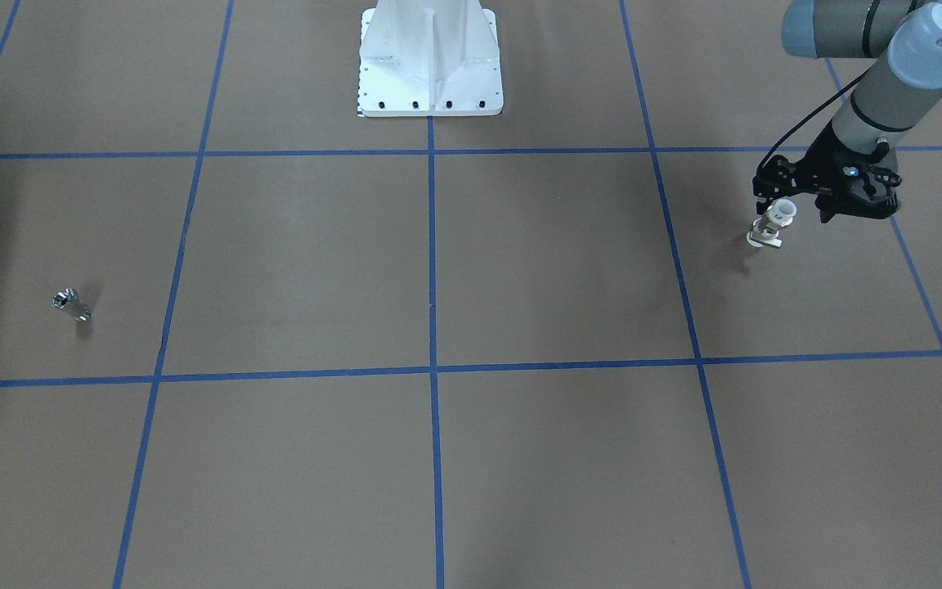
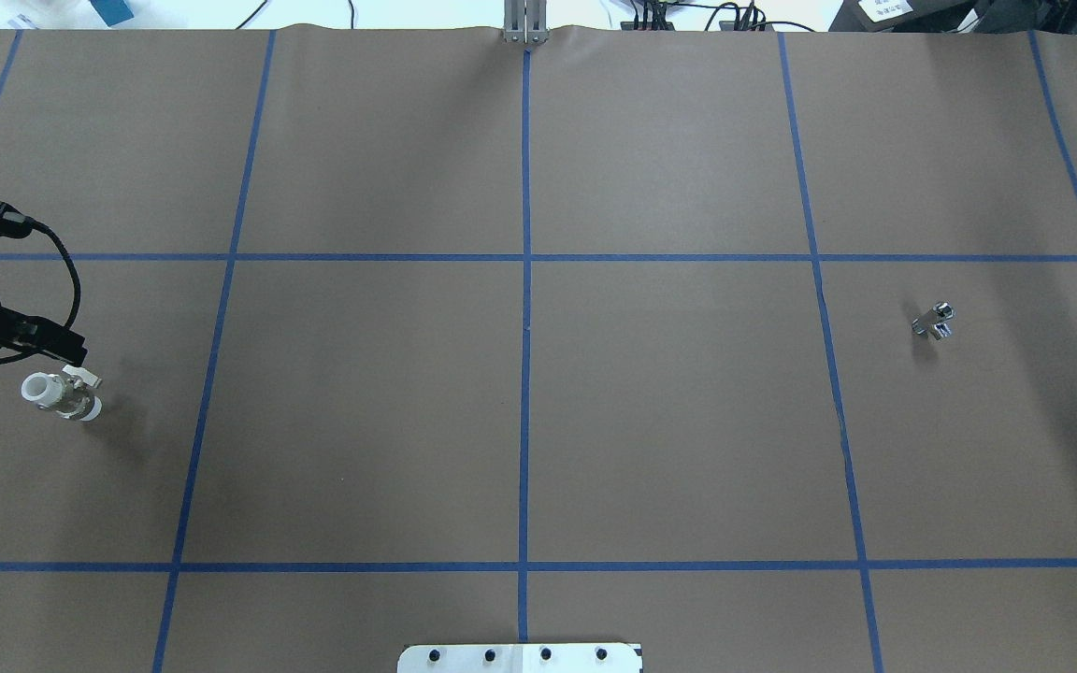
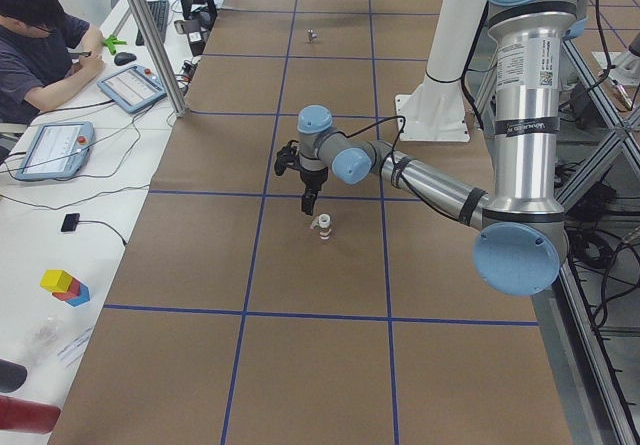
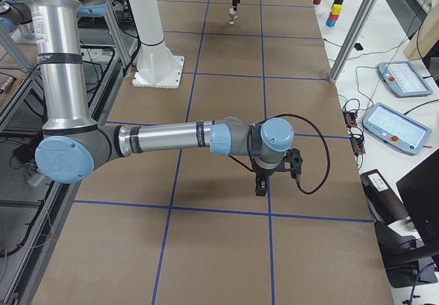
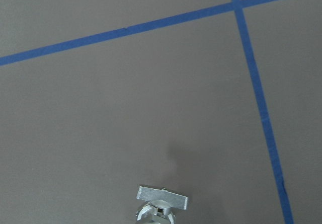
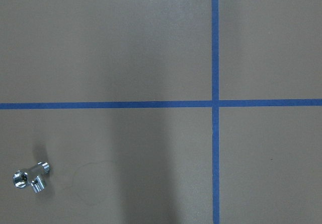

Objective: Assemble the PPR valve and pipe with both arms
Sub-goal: 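Lower the left gripper onto the white pipe fitting and grasp it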

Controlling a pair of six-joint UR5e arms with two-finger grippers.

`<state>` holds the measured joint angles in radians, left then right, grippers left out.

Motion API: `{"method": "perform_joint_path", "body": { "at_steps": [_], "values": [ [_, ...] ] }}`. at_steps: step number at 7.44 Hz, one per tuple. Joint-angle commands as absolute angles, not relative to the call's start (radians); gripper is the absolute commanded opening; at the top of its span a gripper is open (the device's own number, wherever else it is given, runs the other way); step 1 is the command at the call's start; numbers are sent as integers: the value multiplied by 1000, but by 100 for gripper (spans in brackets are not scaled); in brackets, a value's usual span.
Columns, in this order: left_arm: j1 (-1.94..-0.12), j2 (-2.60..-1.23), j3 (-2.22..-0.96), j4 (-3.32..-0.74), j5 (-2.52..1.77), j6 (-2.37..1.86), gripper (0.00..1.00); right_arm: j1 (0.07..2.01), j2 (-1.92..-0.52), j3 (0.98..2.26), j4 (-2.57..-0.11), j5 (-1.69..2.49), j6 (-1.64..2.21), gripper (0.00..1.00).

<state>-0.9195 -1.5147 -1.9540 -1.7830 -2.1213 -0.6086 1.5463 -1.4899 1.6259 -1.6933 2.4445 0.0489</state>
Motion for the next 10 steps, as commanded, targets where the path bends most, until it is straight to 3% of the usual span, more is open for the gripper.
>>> {"method": "perform_joint_path", "body": {
  "at_steps": [1, 9, 10],
  "values": [
    [-917, -1506, -1910, -1821, -2132, -603, 100, 1546, -1491, 1624, -1694, 2445, 48, 100],
    [-881, -1508, -1873, -1821, -2137, -609, 98, 1545, -1489, 1623, -1692, 2442, 49, 100],
    [-874, -1508, -1871, -1819, -2137, -609, 83, 1545, -1491, 1621, -1693, 2442, 49, 100]
  ]
}}
